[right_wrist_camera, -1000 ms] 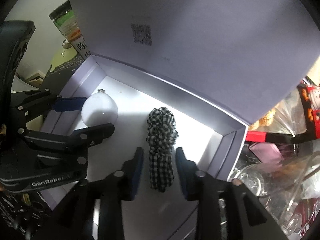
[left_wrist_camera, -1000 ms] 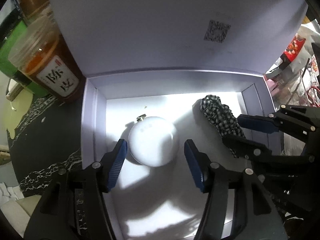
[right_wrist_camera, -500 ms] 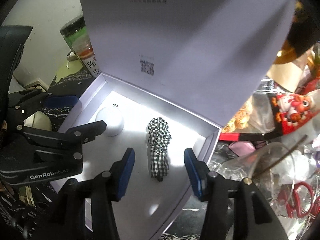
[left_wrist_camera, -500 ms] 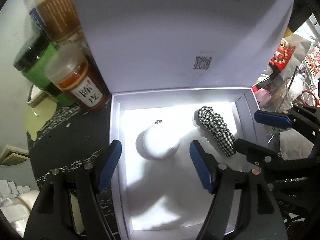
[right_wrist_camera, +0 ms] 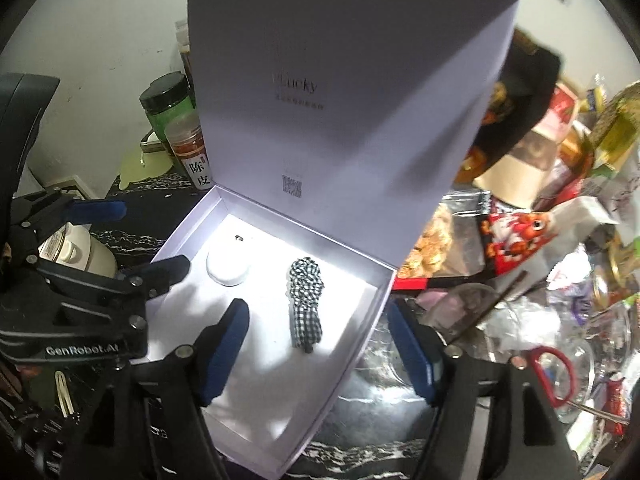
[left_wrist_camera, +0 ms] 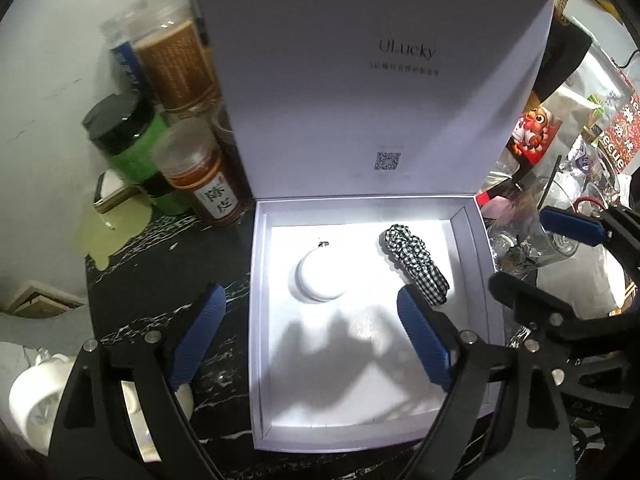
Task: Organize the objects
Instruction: 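Withdraw both tools from the box back toward the remaining items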
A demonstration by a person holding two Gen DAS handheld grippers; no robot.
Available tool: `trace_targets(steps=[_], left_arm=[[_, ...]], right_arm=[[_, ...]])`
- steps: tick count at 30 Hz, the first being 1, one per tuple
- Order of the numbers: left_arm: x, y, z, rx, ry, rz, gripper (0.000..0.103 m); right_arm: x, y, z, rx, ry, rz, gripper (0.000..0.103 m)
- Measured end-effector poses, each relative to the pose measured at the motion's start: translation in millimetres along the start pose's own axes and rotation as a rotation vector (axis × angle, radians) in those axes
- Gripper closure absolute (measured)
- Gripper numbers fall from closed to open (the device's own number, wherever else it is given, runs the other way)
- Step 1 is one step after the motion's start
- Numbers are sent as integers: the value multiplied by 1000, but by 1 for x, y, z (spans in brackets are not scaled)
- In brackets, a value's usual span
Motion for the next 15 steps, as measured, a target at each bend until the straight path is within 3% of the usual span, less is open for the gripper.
trace_targets(steps=[15], left_arm=[[-66, 12, -19, -10, -86, 25, 15]], right_arm=[[-65, 16, -13, 40, -51, -29, 23]])
Point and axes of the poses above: each gripper's, at about its wrist camera, not at the fingertips, and x roughly the way its jaws point, y to its left, z to its top, the point moved 10 cm from there along x, roughly the way its jaws point, and after that the axes turned 14 degrees about -x, right-handed, at the moved point
